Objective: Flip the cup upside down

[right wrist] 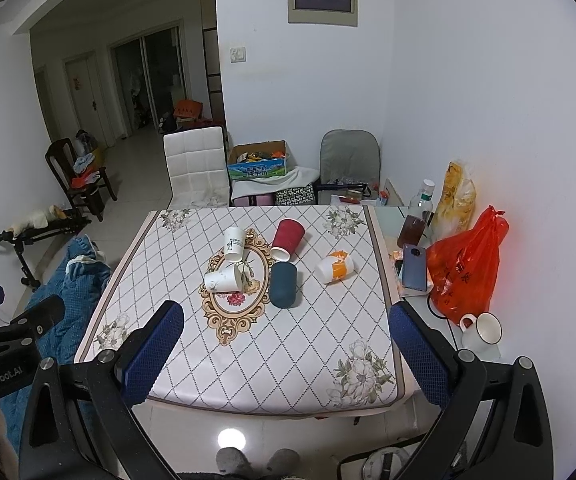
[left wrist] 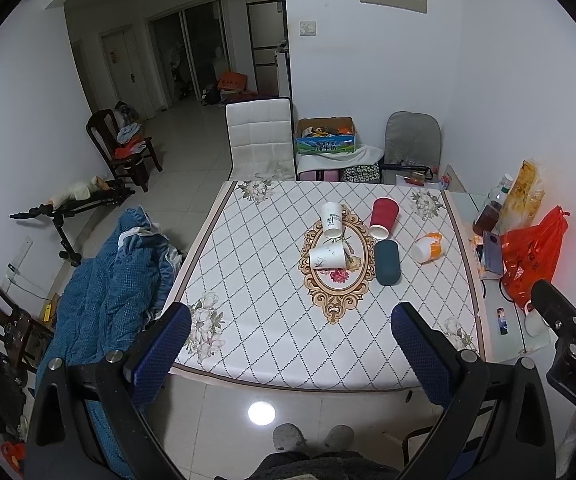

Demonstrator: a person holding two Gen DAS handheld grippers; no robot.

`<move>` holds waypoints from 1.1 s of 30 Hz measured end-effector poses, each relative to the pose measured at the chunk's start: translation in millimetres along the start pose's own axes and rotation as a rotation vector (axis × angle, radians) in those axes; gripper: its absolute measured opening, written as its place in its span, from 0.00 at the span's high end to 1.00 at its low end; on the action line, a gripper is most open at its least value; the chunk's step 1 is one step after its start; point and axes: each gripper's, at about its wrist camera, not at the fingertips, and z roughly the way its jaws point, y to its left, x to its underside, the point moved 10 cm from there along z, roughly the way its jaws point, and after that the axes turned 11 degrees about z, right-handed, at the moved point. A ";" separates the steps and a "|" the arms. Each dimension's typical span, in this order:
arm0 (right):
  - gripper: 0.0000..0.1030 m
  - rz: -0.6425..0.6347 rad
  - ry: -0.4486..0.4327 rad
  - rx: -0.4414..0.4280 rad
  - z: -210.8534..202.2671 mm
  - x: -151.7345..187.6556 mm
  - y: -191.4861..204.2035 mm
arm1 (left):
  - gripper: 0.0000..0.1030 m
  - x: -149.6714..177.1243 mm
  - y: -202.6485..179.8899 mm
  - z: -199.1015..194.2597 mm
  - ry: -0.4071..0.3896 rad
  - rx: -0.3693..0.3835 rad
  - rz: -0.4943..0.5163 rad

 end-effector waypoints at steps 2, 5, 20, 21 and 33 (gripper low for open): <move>0.00 -0.002 0.000 0.001 0.2 0.4 0.2 | 0.00 1.0 -0.5 -0.3 -0.001 -0.001 0.000; 0.00 -0.004 0.000 0.000 -0.4 0.2 -0.4 | 0.00 2.4 -0.6 -0.9 -0.002 -0.002 -0.001; 0.00 -0.009 0.010 -0.007 1.3 0.3 -4.5 | 0.00 1.8 -6.9 -1.8 -0.005 0.003 -0.010; 0.00 -0.011 0.014 -0.006 3.7 -0.2 -5.2 | 0.00 0.8 -9.1 0.5 -0.003 -0.001 -0.011; 0.00 -0.032 0.118 0.019 73.6 6.2 -25.8 | 0.00 3.7 -13.9 60.8 0.074 -0.063 -0.054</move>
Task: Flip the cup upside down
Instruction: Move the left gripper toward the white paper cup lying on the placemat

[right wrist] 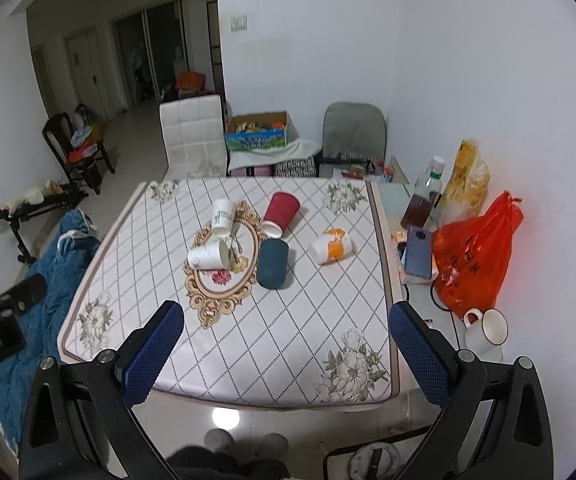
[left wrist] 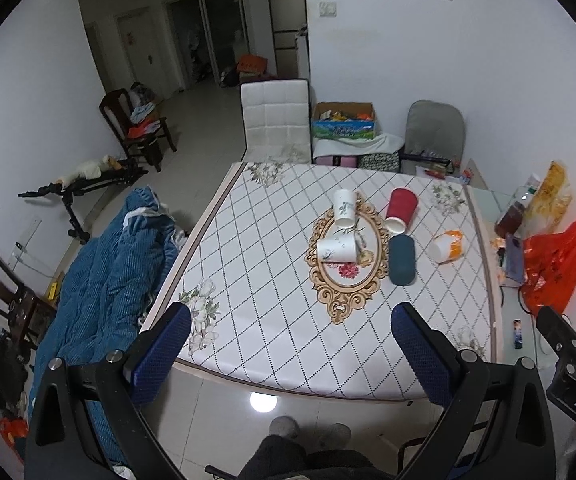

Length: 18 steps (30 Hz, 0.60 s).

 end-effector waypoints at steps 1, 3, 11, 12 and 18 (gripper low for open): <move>0.00 -0.001 0.011 0.006 8.4 1.3 -1.1 | 0.00 2.0 2.3 8.9 0.014 -0.007 -0.002; 0.00 0.000 0.043 0.013 28.3 5.8 -3.5 | 0.00 2.4 3.8 22.6 0.030 -0.011 -0.003; 0.00 0.019 0.163 0.055 116.2 22.8 -6.4 | 0.00 -4.4 5.7 104.1 0.133 -0.025 0.045; 0.00 0.025 0.178 0.059 126.2 26.3 -5.3 | 0.00 -6.2 5.1 115.6 0.151 -0.020 0.054; 0.00 0.073 0.325 0.131 211.2 54.6 -14.1 | 0.00 -24.6 0.2 189.1 0.233 -0.013 0.126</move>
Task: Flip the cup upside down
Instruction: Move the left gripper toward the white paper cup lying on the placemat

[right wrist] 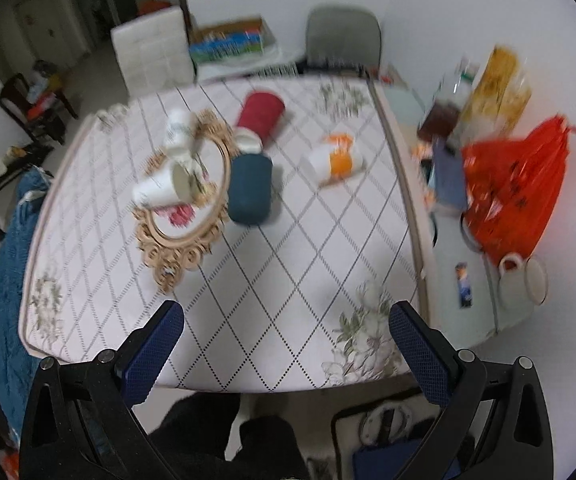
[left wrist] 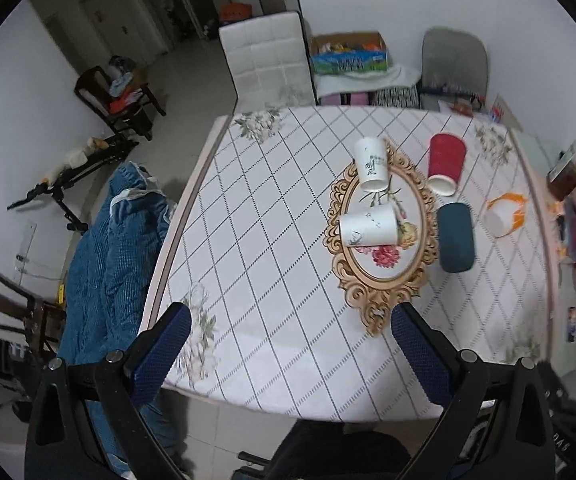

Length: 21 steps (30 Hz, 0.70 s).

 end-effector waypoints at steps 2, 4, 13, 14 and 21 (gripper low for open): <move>0.00 0.012 0.047 0.011 28.7 2.9 1.9 | 0.00 -13.5 -2.6 26.7 0.033 0.002 0.031; 0.00 0.016 0.094 0.029 54.9 8.3 4.1 | 0.00 -25.7 -6.5 52.8 0.068 0.008 0.070; 0.00 0.045 0.303 0.117 158.7 42.7 6.4 | 0.01 -54.5 -36.6 151.8 0.195 0.029 0.270; 0.00 0.049 0.322 0.124 167.7 46.1 5.8 | 0.01 -55.0 -41.4 162.3 0.211 0.031 0.302; 0.00 0.062 0.398 0.160 206.0 53.2 7.1 | 0.01 -60.4 -81.8 210.1 0.243 0.035 0.625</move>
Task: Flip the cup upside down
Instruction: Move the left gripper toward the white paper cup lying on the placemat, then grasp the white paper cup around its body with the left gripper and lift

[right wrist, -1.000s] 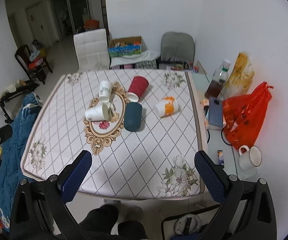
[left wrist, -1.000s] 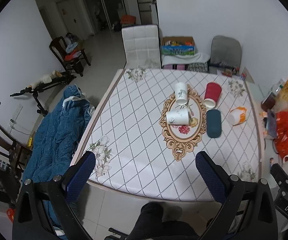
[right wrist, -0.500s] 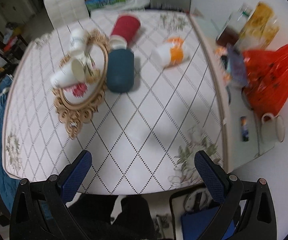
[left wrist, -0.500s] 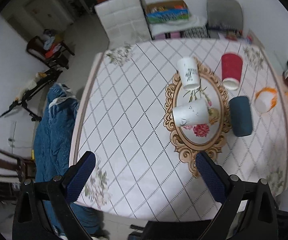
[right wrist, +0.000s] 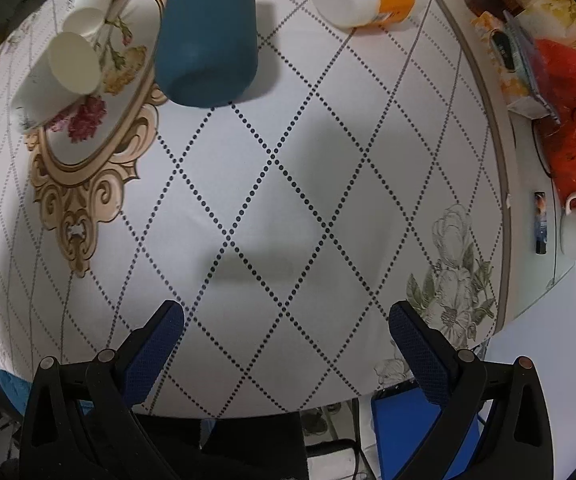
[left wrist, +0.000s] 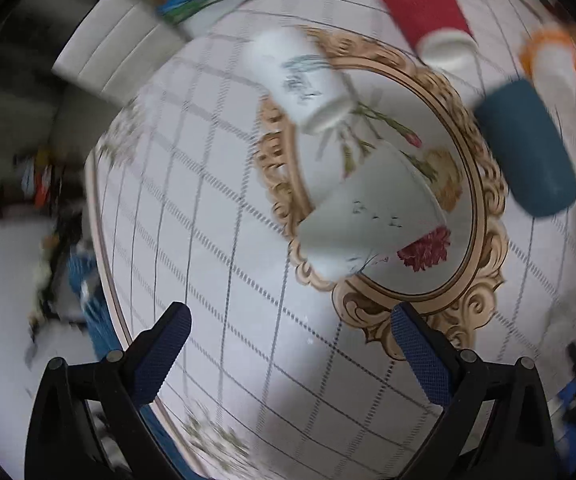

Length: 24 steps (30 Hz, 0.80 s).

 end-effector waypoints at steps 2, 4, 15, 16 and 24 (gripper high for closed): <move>0.00 0.003 0.011 0.012 6.2 -2.7 0.4 | 0.01 -12.5 -6.6 0.3 -0.030 -0.022 0.098; 0.00 0.007 0.018 0.019 10.3 -5.4 1.1 | 0.01 -24.5 -8.4 -1.2 -0.058 -0.052 0.175; 0.00 0.044 0.039 0.043 13.5 -17.1 1.2 | 0.01 -64.3 -32.2 13.9 -0.104 -0.079 0.436; 0.00 0.045 0.041 0.043 15.8 -23.8 3.3 | 0.01 -66.6 -34.9 16.3 -0.103 -0.073 0.451; 0.00 0.052 0.049 0.057 14.7 -38.8 -6.3 | 0.18 -77.2 -54.4 28.2 -0.098 -0.044 0.518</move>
